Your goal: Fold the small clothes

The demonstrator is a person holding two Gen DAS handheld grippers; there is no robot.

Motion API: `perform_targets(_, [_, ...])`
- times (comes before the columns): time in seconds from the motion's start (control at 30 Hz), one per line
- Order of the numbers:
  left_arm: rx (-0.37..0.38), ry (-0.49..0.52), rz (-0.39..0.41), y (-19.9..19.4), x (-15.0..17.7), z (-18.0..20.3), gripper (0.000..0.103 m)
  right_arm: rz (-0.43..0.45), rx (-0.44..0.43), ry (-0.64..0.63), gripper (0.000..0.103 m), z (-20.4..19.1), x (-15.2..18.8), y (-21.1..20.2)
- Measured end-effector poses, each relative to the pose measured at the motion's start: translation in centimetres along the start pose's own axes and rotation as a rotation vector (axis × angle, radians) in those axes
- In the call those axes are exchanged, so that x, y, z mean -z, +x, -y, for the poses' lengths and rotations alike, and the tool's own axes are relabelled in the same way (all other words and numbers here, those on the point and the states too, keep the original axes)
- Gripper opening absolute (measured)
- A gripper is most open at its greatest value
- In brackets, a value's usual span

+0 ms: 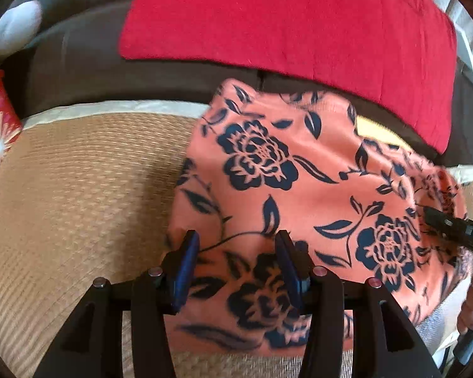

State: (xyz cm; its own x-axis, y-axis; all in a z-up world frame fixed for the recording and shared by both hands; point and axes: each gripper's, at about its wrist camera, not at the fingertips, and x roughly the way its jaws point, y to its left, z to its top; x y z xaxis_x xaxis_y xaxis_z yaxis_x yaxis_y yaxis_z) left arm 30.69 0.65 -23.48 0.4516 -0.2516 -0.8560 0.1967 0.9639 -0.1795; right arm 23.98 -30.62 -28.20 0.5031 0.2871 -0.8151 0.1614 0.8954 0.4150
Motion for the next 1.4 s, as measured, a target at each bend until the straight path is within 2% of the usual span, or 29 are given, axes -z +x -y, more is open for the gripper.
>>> perform_targets(0.03, [0.01,-0.012,0.003,-0.8,0.5,-0.4,0.051,0.039,-0.061,0.03,0.016,0.9,0.8,-1.9])
perform_targets(0.1, [0.052,-0.048,0.002,-1.9,1.3,-1.2,0.052,0.106,-0.096,0.055,0.02,2.3,2.5,-4.9])
perform_targets(0.13, [0.082,-0.084,-0.001,-2.5,1.9,-1.8,0.054,0.141,-0.107,0.08,0.034,3.3,3.7,-6.9])
perform_targets(0.17, [0.096,-0.116,0.0,-3.1,2.4,-2.4,0.055,0.168,-0.117,0.108,0.063,4.2,4.7,-8.2])
perform_targets(0.2, [0.102,-0.15,0.0,-3.6,3.0,-3.0,0.058,0.198,-0.126,0.136,0.08,4.8,5.4,-9.6])
perform_targets(0.23, [0.108,-0.187,-0.002,-4.1,3.6,-3.5,0.06,0.273,-0.143,0.171,0.088,5.7,6.2,-11.9])
perform_targets(0.27, [0.136,-0.235,-0.004,-4.6,4.7,-4.0,0.06,0.324,-0.167,0.173,0.088,6.0,7.3,-12.8])
perform_targets(0.3, [0.161,-0.261,-0.005,-4.7,5.3,-4.4,0.06,0.333,-0.181,0.159,0.088,5.8,7.6,-13.4])
perform_targets(0.4, [0.217,-0.351,-0.01,-5.0,7.3,-5.0,0.06,0.309,-0.195,0.095,0.084,3.9,8.8,-13.5])
perform_targets(0.5, [0.258,-0.426,-0.005,-4.2,7.7,-5.1,0.059,0.294,-0.21,0.008,0.054,0.9,9.0,-12.7])
perform_targets(0.53, [0.277,-0.442,0.001,-3.9,7.8,-5.1,0.059,0.277,-0.195,-0.024,0.031,-0.4,8.8,-11.7])
perform_targets(0.57, [0.295,-0.453,0.003,-3.6,7.8,-4.9,0.058,0.253,-0.18,-0.045,0.028,-1.2,8.8,-10.9])
perform_targets(0.63, [0.317,-0.465,0.004,-2.7,7.8,-4.4,0.039,0.227,-0.169,-0.058,0.028,-2.8,8.8,-8.8])
perform_targets(0.77, [0.279,-0.504,-0.001,-0.7,7.4,-3.3,0.039,0.239,-0.163,-0.054,0.028,-4.1,7.9,-6.6])
perform_targets(0.8, [0.273,-0.51,0.004,-0.2,7.6,-3.1,0.044,0.228,-0.162,-0.048,0.028,-4.2,7.5,-5.3])
perform_targets(0.9, [0.29,-0.534,-0.001,1.0,7.2,-2.3,0.068,0.071,-0.151,-0.016,0.028,-3.3,7.0,-1.1])
perform_targets(0.93, [0.301,-0.558,0.002,1.2,7.2,-2.3,0.071,0.077,-0.143,-0.019,0.023,-3.1,7.0,-0.5])
perform_targets(1.1, [0.322,-0.62,0.028,1.4,6.1,-3.0,0.074,0.066,-0.185,0.045,0.023,-2.2,6.9,-0.4])
perform_targets(1.17, [0.329,-0.634,0.066,1.9,5.5,-2.6,0.073,0.071,-0.175,0.038,0.023,-2.4,7.1,-0.4])
perform_targets(1.2, [0.329,-0.635,0.078,2.2,5.2,-2.6,0.07,0.075,-0.172,0.035,0.023,-2.5,7.1,-0.6])
perform_targets(1.23, [0.326,-0.633,0.095,2.4,5.0,-2.3,0.058,0.078,-0.172,0.032,0.023,-2.4,7.3,-0.7])
perform_targets(1.3, [0.301,-0.62,0.118,2.9,4.5,-1.8,0.041,0.077,-0.179,0.03,0.023,-2.5,7.4,-0.7])
perform_targets(1.4, [0.292,-0.622,0.141,3.2,4.2,-1.5,0.037,0.071,-0.195,0.033,0.022,-2.4,7.5,-0.7])
